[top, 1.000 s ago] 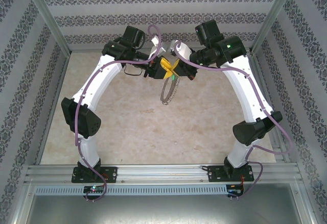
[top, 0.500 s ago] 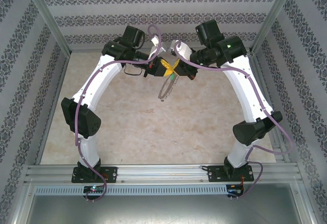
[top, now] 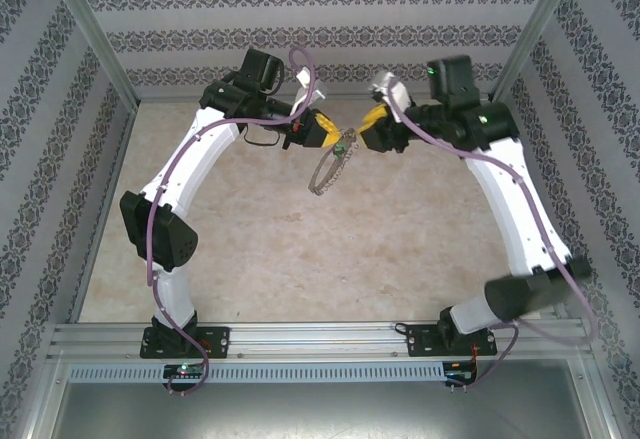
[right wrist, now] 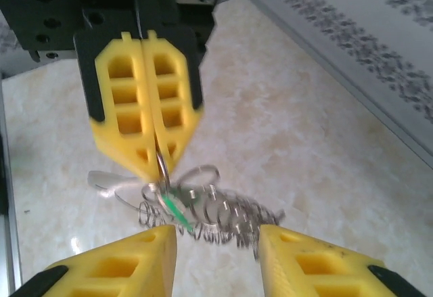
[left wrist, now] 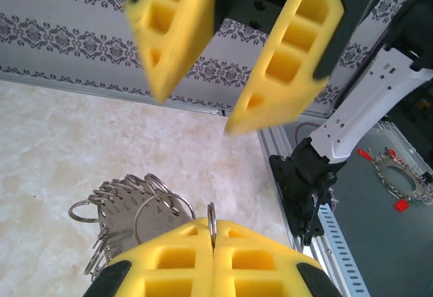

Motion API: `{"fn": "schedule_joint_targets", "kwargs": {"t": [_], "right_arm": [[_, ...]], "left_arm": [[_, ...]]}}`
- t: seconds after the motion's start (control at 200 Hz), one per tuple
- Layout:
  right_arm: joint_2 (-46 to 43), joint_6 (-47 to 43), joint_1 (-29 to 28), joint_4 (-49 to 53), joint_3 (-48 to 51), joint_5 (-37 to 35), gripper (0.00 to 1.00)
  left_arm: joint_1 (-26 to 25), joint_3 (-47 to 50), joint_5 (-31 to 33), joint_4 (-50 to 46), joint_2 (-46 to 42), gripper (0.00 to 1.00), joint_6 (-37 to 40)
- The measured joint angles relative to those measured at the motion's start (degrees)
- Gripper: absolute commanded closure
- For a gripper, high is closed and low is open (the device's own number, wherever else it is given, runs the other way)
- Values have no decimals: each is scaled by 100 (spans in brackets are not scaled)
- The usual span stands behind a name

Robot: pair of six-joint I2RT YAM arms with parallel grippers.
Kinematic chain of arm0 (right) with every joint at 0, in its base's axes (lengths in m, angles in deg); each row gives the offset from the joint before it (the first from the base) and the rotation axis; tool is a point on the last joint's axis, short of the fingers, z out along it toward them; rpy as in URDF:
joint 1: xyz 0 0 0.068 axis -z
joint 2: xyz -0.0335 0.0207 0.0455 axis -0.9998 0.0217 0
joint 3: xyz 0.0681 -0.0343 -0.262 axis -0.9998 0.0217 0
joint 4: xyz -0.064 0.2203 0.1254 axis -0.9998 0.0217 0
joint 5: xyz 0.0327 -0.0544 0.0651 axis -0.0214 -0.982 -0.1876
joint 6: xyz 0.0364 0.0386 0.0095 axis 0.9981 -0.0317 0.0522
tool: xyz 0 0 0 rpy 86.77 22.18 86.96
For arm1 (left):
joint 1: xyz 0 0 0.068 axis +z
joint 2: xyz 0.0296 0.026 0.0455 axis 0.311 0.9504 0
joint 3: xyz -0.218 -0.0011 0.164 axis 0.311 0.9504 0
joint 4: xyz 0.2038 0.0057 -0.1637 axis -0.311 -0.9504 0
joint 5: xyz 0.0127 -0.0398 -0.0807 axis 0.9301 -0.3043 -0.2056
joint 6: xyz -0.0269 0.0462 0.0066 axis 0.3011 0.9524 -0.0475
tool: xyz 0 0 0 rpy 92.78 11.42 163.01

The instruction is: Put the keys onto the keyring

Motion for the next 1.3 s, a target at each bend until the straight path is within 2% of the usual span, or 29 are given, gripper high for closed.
{"fn": "schedule_joint_targets", "kwargs": {"t": [0.105,0.2,0.425,0.589,0.819,0.939,1.084,1.299], "right_arm": [[-911,765,330,-1270,1351,256,60],[-1281,1331,380,-2210,2131,525,61],[-1279,2614,83,-4232,3383,671,69],[-1043,3180,-197,-5204,3606,625,76],[-553,3453,-501,-5761,3595,603,76],[-509,3471,-494,-5792,3613,566,70],[-732,3624,-240,-5823,3764,737,62],[-1167,3818,214,-5882,3783,1054,64]], "left_arm": [[0,13,0,131,0,100,-105],[0,63,-2,238,-4,100,-203],[0,232,-2,490,-24,100,-415],[0,280,-2,636,-48,100,-527],[122,560,116,804,-149,100,-721],[151,625,153,813,-153,100,-776],[52,627,81,949,-190,100,-787],[-7,627,-28,1036,-251,100,-787]]}}
